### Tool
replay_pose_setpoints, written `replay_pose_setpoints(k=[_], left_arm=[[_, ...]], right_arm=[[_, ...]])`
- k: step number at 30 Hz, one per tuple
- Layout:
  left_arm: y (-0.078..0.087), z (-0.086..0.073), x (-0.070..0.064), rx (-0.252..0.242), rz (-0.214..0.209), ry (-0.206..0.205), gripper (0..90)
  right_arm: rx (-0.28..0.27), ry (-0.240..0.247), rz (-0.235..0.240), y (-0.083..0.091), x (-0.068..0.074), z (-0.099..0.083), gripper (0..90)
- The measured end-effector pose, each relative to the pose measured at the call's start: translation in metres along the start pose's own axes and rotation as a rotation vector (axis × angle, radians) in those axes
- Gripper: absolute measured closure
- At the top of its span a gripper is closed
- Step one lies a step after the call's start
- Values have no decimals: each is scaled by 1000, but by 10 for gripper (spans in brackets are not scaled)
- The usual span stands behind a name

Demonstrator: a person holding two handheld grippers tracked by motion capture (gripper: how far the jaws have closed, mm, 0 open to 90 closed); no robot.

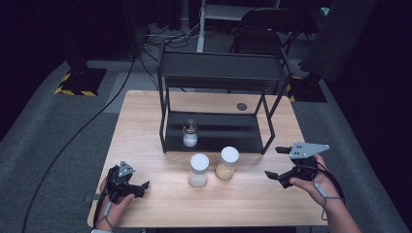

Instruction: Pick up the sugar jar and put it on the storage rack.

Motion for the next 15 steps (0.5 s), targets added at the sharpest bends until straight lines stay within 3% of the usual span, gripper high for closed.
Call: replay_pose_setpoints(k=[15], left_arm=[[0,0,0,0,1,2,6]], right_arm=[[-17,39,53,-8,11,29,53]])
Point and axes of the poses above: each handheld gripper's, and its own axes: y roughly backward along the jaws, z roughly out of its top, x roughly to its left, the point moved 10 cm from there along -y, roughly forward along the jaws, and after that the axes turned 5 degrees about -y, right-handed, at the moved point
